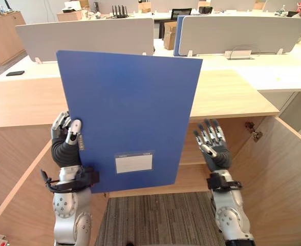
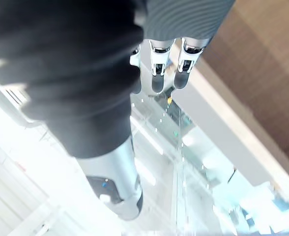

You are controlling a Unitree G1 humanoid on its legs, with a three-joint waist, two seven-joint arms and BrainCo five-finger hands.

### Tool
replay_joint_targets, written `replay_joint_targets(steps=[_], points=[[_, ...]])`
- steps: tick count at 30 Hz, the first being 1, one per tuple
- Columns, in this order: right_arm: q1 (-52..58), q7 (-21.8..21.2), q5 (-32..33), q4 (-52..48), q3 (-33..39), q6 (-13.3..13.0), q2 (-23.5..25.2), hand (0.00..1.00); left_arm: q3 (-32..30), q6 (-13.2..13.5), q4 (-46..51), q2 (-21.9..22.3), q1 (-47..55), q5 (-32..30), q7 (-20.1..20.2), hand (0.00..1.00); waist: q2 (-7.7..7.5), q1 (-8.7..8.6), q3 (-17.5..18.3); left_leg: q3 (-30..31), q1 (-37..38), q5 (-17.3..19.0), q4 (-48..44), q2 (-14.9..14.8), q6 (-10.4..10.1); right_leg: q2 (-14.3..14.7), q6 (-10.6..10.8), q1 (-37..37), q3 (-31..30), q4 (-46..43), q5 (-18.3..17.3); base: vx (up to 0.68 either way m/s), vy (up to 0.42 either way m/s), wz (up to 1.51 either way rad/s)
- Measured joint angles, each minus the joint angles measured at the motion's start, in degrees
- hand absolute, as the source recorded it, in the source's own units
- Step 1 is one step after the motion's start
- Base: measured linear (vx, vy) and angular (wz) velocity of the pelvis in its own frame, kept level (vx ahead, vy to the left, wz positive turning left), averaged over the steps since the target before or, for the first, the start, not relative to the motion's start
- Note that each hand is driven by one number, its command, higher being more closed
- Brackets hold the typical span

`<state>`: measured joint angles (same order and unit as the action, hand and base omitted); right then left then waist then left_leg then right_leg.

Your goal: Walk over to the cabinet, pick up the folder, carry it to the office cabinet, place the folder inside the office cabinet, then close the office cabinet door

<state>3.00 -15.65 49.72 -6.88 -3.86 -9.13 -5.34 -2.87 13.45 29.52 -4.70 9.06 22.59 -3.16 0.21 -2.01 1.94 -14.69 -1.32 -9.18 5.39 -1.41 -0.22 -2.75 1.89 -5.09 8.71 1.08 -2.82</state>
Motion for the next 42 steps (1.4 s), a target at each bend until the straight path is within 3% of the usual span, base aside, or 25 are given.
replay_joint_targets(steps=[9, 13, 19, 29, 35, 42], points=[[-5.2, -1.3, 5.4, 1.2, -5.2, 0.0, -1.2, 0.00, 1.6, 0.3, -3.6, 0.1, -1.8, 3.3, 0.4, 1.00, -0.04, 1.06, 0.0, 0.8, -0.1, -0.2, 0.0, 0.2, 0.2, -0.1, 0.0, 0.0, 0.5, -0.5, 0.0, 0.00, 0.000, 0.02], [-6.7, -1.2, 5.4, 2.2, -5.4, 0.0, -1.3, 0.00, 1.7, 0.9, -4.1, 0.1, -2.0, 3.7, 0.3, 1.00, 0.00, 1.12, 0.1, 1.1, -0.1, -0.4, 0.0, 0.2, 0.2, 0.0, 0.0, 0.0, 0.7, -0.5, 0.0, -0.02, 0.002, 0.03], [-8.4, -2.1, 5.4, 2.5, -11.3, 0.0, -3.5, 0.00, 3.0, 1.9, -5.6, -0.2, -2.6, 4.3, -0.3, 1.00, -0.08, 1.28, 1.2, 1.4, -0.6, -0.7, 0.0, 0.2, 0.3, 0.0, 0.0, 0.3, 1.1, -0.5, 0.0, -0.01, 0.001, 0.02], [-10.3, -2.3, 5.3, 4.2, -12.9, 0.1, -5.7, 0.00, 3.2, 2.6, -6.6, -1.4, -3.2, 4.2, -0.4, 1.00, -0.11, 1.53, 2.4, 1.7, -0.6, -1.0, 0.0, 0.0, 0.3, 0.1, -0.1, 0.2, 1.3, -0.5, 0.0, -0.01, 0.000, 0.01], [-10.2, -2.3, 5.2, 4.5, -12.7, 0.2, -5.8, 0.00, 3.2, 2.6, -6.9, -1.3, -3.2, 3.5, -0.5, 1.00, -0.12, 1.49, 2.4, 1.8, -0.7, -1.1, 0.0, 0.0, 0.2, 0.2, -0.1, 0.2, 1.3, -0.5, 0.0, 0.00, 0.000, 0.00], [-7.0, -1.3, 2.1, 4.8, -5.6, 0.6, -3.8, 0.00, 4.0, 1.9, -8.7, -0.9, -3.2, 0.5, 0.1, 1.00, -0.13, 1.39, 2.4, 1.8, -0.7, -1.1, 0.0, 0.0, 0.2, 0.2, -0.1, 0.2, 1.4, -0.5, 0.0, 0.00, 0.000, 0.00]])
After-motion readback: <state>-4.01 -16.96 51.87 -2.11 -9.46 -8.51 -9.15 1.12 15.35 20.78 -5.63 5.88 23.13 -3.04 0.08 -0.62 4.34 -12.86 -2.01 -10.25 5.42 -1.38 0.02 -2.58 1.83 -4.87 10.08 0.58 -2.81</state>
